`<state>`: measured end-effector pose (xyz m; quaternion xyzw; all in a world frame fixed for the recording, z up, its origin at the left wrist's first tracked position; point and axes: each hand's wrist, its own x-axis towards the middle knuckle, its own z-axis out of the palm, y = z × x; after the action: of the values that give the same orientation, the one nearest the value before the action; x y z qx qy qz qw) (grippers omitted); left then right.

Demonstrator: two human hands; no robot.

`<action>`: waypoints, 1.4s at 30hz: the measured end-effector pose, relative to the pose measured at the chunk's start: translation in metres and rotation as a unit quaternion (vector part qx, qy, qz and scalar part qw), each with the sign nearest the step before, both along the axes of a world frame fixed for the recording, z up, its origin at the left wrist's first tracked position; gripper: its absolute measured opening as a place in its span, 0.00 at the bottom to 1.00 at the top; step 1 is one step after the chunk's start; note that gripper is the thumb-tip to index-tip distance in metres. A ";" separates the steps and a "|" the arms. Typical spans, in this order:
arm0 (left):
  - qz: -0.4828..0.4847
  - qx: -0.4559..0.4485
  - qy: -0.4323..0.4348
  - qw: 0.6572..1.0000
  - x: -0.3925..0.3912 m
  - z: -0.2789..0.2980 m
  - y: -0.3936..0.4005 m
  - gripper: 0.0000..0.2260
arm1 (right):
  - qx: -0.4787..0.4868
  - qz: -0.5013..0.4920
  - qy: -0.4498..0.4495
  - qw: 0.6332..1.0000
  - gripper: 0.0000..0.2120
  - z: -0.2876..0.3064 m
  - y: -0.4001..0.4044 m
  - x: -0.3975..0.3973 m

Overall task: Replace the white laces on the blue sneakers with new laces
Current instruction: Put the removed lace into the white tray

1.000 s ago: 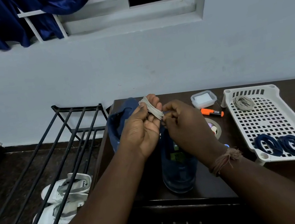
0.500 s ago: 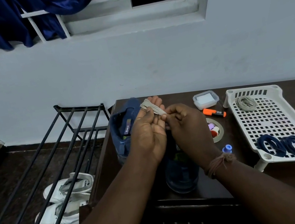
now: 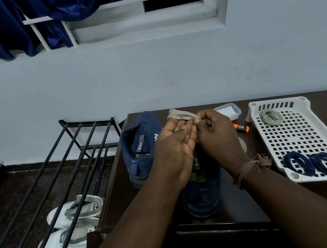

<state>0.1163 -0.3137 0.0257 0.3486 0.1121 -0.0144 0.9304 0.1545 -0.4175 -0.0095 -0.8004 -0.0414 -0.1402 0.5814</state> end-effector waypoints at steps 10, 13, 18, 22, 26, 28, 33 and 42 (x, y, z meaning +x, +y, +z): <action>0.102 0.299 0.040 0.948 -0.003 -0.008 0.009 0.09 | -0.038 -0.007 0.034 0.999 0.07 0.010 -0.028 0.010; 0.081 0.463 -0.035 0.882 0.010 -0.005 0.019 0.20 | -0.022 0.014 0.073 0.997 0.07 0.017 -0.033 0.007; -0.064 0.507 -0.086 0.855 0.018 0.003 0.021 0.31 | 0.016 0.092 0.159 0.983 0.06 0.032 -0.040 -0.007; -0.029 0.516 -0.095 0.851 0.015 0.003 0.018 0.11 | 0.017 0.104 0.204 0.973 0.06 0.040 -0.049 -0.016; -0.045 0.505 -0.094 0.857 0.018 0.010 0.010 0.06 | 0.002 0.104 0.231 0.967 0.07 0.047 -0.060 -0.024; -0.043 0.468 -0.066 0.880 0.023 0.011 0.002 0.08 | -0.010 0.105 0.233 0.967 0.07 0.048 -0.065 -0.027; -0.072 0.353 0.009 0.933 0.042 0.005 -0.039 0.12 | 0.002 0.043 0.254 0.966 0.08 0.049 -0.084 -0.027; -0.225 0.333 -0.028 0.915 0.068 -0.010 -0.136 0.20 | 0.113 -0.082 0.326 0.935 0.08 0.037 -0.179 -0.006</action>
<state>0.1840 -0.4494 0.0152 0.6549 0.0027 -0.1752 0.7351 0.1484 -0.5969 0.0270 -0.7319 0.2321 0.0771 0.6360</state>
